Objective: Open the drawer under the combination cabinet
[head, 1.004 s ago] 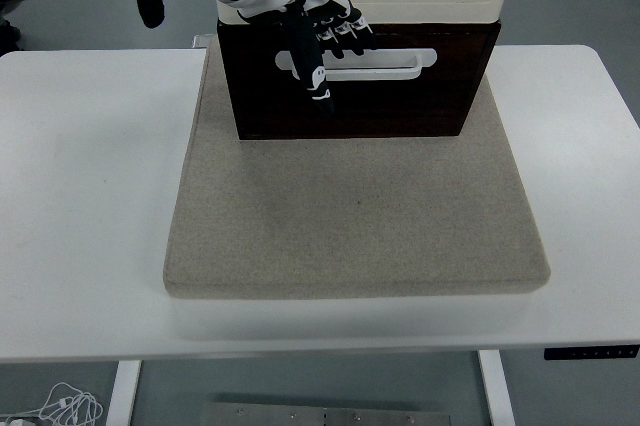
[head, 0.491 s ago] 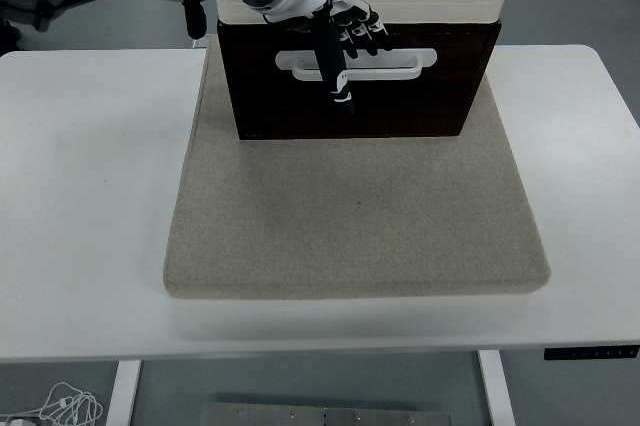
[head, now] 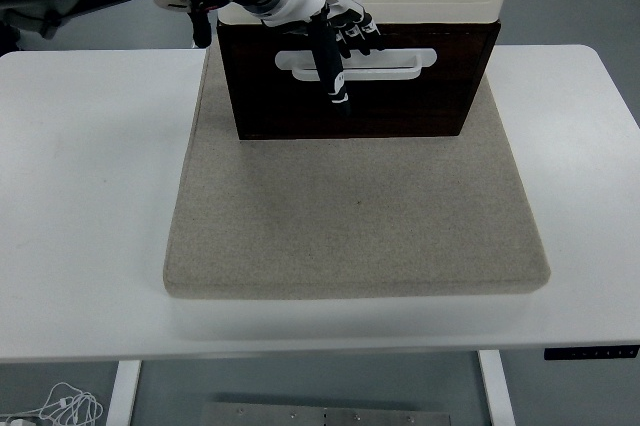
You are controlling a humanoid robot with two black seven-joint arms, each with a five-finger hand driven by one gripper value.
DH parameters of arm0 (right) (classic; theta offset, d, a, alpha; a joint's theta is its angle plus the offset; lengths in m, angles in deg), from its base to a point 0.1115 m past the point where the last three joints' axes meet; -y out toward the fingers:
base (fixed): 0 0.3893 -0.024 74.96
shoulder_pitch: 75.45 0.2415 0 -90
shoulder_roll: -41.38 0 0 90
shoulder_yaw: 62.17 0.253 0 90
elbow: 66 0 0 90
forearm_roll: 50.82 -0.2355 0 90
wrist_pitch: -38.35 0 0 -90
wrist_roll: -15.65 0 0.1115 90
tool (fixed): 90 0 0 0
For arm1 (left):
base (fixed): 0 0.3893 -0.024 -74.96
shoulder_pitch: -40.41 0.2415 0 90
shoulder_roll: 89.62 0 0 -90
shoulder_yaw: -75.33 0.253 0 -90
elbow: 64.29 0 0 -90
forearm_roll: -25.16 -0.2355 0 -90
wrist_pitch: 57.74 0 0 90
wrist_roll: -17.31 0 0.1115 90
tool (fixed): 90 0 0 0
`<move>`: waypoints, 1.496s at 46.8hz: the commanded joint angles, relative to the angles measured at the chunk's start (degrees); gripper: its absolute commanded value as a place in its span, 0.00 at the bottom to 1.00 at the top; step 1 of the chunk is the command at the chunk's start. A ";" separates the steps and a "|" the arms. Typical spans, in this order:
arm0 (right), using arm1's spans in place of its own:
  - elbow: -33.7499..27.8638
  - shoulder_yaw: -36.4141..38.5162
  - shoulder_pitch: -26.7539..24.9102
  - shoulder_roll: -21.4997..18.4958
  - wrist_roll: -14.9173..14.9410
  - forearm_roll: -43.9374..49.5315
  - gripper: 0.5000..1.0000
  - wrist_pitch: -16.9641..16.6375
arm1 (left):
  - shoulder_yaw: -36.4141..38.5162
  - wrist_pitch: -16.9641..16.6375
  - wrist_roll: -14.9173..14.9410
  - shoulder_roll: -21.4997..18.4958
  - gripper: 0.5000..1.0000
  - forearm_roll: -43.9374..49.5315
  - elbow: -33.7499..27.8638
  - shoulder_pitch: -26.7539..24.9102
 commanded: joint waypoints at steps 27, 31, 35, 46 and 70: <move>0.00 0.00 0.00 0.00 0.00 0.00 0.85 0.00 | 0.01 -1.97 -0.10 0.93 1.00 0.00 0.99 1.69; 0.00 0.00 0.00 0.00 0.00 0.00 0.85 0.00 | 0.01 -1.88 -0.10 0.93 1.00 0.00 1.17 1.69; 0.00 0.00 0.00 0.00 0.00 0.00 0.85 0.00 | 0.01 -1.88 -0.10 1.02 1.00 0.00 1.08 1.78; 0.00 0.00 0.00 0.00 0.00 0.00 0.85 0.00 | 0.01 -1.88 -0.18 1.81 1.00 0.00 1.17 2.66; 0.00 0.00 0.00 0.00 0.00 0.00 0.85 0.00 | 0.01 -0.57 -0.10 1.90 1.00 0.00 1.25 2.57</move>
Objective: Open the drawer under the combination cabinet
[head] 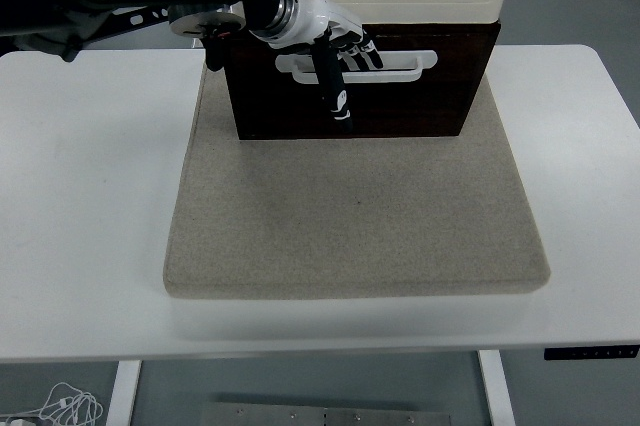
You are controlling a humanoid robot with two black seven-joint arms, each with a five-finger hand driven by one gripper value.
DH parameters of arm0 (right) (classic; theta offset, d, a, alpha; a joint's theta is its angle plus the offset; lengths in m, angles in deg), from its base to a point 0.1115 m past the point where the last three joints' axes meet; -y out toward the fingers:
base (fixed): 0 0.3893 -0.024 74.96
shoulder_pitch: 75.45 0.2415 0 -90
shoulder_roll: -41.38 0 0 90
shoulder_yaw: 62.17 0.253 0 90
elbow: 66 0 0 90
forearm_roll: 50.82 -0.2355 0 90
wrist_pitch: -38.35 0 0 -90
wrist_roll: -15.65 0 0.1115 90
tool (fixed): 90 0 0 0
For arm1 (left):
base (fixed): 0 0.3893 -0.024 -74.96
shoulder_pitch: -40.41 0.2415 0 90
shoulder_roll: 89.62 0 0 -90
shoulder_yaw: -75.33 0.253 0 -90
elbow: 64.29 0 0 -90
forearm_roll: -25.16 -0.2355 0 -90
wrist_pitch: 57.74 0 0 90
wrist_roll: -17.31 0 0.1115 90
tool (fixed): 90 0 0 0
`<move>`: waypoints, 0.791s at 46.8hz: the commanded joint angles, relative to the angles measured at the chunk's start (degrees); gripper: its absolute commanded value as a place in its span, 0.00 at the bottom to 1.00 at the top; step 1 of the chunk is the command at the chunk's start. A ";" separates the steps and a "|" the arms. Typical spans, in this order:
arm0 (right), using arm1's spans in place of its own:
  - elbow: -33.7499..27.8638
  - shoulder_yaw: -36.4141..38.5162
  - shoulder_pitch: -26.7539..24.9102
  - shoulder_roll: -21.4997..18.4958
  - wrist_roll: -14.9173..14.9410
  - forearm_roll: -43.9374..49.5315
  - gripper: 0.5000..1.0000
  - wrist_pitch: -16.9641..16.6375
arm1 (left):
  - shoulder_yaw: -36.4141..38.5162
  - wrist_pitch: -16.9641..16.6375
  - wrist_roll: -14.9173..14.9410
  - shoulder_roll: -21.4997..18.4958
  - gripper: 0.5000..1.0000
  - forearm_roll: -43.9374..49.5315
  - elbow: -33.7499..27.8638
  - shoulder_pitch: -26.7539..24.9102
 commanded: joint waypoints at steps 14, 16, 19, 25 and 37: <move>0.00 0.00 0.00 0.00 0.00 0.00 0.85 0.00 | -0.11 3.36 0.03 -0.18 1.00 0.01 -0.01 -0.20; -0.09 0.00 0.00 0.00 0.00 0.00 0.85 0.00 | -0.11 3.80 0.03 -0.26 1.00 0.01 -0.01 -0.29; 0.00 0.00 0.00 0.00 0.00 0.00 0.85 0.00 | -0.11 4.15 0.03 -0.26 1.00 0.01 -0.01 -0.38; 0.00 0.00 0.00 0.00 0.00 0.00 0.85 0.00 | -0.28 5.03 0.03 -0.26 1.00 0.01 -0.01 -0.82; 0.00 0.00 0.00 0.00 0.00 0.00 0.85 0.00 | -0.37 6.70 0.03 -0.35 1.00 0.01 -0.36 -0.99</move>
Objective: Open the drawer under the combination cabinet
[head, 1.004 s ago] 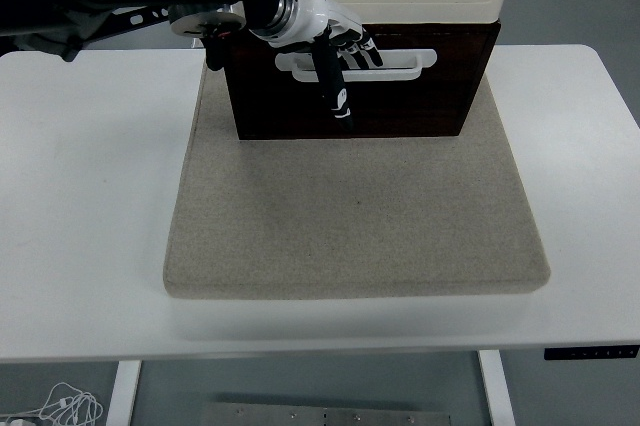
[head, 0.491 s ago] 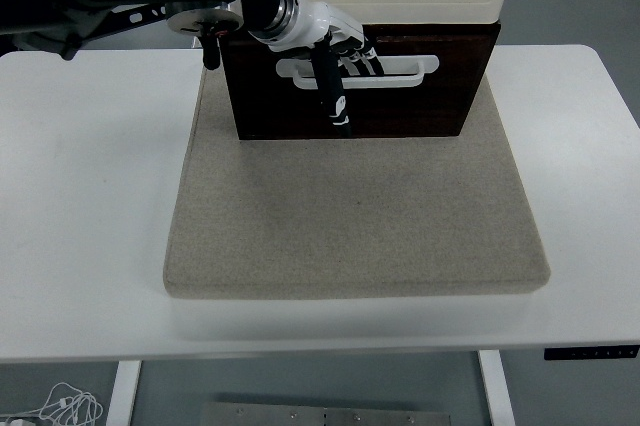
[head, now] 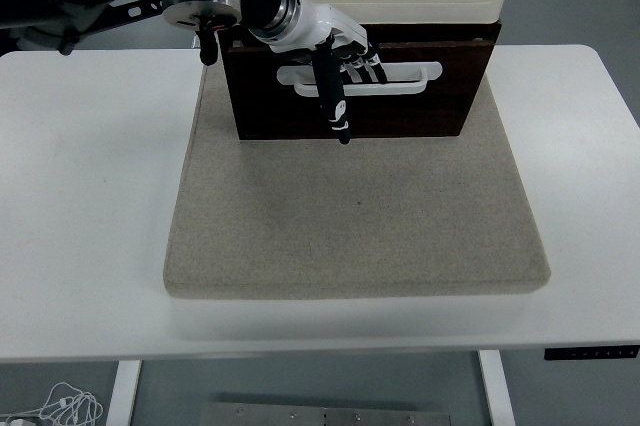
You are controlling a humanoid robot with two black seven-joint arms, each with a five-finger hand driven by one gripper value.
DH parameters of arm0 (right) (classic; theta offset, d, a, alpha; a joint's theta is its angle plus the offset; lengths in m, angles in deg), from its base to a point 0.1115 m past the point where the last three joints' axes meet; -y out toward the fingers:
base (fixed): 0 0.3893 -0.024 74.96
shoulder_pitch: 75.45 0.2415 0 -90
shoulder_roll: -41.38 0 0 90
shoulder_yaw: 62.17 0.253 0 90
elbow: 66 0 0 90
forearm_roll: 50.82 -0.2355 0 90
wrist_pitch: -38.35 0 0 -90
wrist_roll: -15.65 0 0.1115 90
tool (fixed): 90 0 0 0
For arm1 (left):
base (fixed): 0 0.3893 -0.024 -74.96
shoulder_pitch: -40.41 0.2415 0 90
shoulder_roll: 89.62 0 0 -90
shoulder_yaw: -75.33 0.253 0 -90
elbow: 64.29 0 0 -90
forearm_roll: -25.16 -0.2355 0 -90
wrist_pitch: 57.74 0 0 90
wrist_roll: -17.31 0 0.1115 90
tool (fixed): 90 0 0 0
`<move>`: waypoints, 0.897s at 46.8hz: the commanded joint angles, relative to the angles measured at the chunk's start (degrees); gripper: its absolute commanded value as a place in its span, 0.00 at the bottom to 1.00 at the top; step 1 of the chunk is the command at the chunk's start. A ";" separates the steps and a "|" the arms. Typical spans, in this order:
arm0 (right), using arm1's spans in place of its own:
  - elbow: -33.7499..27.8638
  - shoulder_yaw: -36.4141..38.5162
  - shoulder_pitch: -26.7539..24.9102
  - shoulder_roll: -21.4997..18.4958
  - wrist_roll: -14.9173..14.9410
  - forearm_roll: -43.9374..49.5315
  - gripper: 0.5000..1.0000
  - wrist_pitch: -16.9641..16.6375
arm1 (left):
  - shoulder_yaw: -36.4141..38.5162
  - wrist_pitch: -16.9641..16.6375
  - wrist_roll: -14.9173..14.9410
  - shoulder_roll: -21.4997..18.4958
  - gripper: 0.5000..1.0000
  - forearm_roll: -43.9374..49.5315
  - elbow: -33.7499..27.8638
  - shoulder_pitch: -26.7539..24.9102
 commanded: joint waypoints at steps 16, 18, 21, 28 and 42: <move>0.00 0.00 0.00 0.00 0.00 0.00 0.85 0.00 | -0.35 2.08 -0.01 -0.39 1.00 0.08 -0.43 -0.17; 0.00 0.00 0.00 0.00 0.00 0.00 0.85 0.00 | -0.35 2.26 -0.01 -0.39 1.00 0.08 -0.51 -0.17; 0.00 0.00 0.00 0.00 0.00 0.00 0.85 0.00 | -0.35 2.43 -0.01 -0.39 1.00 0.08 -0.51 -0.26; 0.00 0.00 0.00 0.00 0.00 0.00 0.85 0.00 | -0.61 3.66 -0.01 -0.48 1.00 0.26 -0.60 -0.78; 0.00 0.00 0.00 0.00 0.00 0.00 0.85 0.00 | -0.97 5.95 -0.01 -2.06 1.00 0.43 -1.92 -1.05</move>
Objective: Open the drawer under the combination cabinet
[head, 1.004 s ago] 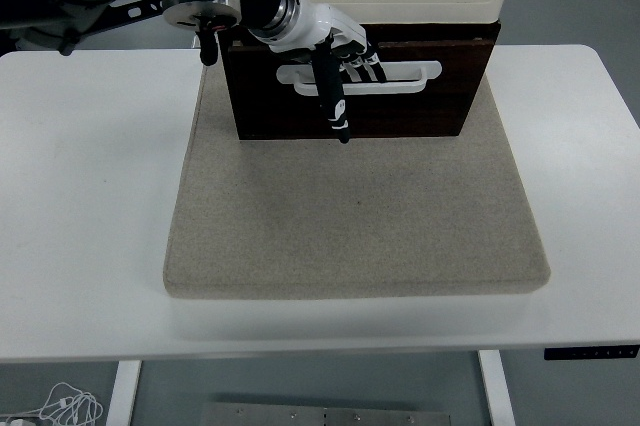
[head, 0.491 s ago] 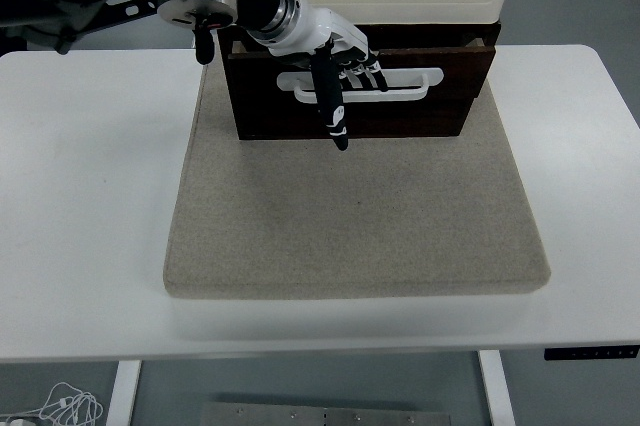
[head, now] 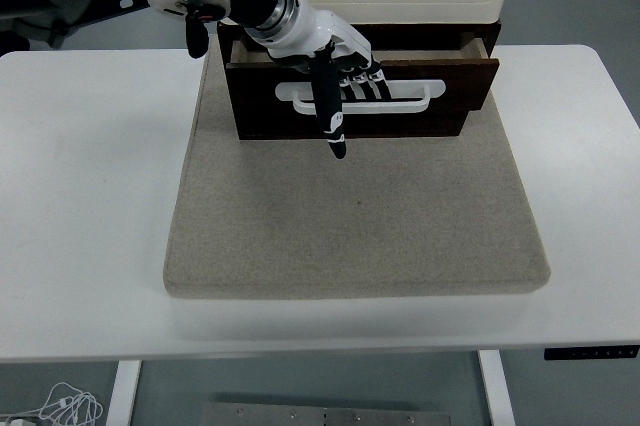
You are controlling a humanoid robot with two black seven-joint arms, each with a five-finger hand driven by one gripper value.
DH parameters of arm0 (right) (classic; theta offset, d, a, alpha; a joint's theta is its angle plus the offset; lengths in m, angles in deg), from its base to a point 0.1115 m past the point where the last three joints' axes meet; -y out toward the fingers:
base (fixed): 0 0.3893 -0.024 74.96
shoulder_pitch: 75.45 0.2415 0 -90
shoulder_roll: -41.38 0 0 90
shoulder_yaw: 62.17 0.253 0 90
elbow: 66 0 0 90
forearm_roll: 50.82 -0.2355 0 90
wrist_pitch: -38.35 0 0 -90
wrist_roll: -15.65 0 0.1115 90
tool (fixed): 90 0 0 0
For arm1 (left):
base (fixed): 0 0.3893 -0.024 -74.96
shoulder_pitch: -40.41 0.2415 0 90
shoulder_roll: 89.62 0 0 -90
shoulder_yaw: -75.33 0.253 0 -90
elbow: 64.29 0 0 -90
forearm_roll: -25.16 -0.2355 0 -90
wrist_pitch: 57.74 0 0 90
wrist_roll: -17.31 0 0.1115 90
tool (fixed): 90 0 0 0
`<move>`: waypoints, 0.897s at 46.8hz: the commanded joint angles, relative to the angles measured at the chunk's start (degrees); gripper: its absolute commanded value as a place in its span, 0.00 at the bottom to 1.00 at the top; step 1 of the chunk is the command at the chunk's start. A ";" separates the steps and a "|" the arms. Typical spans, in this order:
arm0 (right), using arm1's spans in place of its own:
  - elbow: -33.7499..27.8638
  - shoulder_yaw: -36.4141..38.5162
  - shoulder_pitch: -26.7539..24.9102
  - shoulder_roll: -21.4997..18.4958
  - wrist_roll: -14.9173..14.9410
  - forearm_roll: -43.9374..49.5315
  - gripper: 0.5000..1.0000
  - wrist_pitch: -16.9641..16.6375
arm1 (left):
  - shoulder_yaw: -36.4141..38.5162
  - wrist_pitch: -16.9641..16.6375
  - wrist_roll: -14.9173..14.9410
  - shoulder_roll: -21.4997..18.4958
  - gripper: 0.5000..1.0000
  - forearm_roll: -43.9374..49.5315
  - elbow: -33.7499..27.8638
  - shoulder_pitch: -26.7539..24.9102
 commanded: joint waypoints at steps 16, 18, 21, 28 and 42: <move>0.00 0.00 0.00 0.00 0.00 0.00 0.85 0.00 | -0.79 1.34 0.03 -0.85 1.00 -0.03 -1.20 -0.06; 0.00 0.00 0.00 0.00 0.00 0.00 0.85 0.00 | -0.79 1.34 0.03 -0.93 1.00 -0.03 -1.56 -0.15; 0.00 0.00 0.00 0.00 0.00 0.00 0.85 0.00 | -0.88 1.34 0.03 -0.94 1.00 0.06 -2.17 -0.67; 0.00 0.00 0.00 0.00 0.00 0.00 0.85 0.00 | -0.88 1.34 0.03 -1.29 1.00 0.32 -3.23 -0.94; 0.00 0.00 0.00 0.00 0.00 0.00 0.85 0.00 | -0.88 1.78 0.11 -2.08 1.00 0.32 -4.81 -1.64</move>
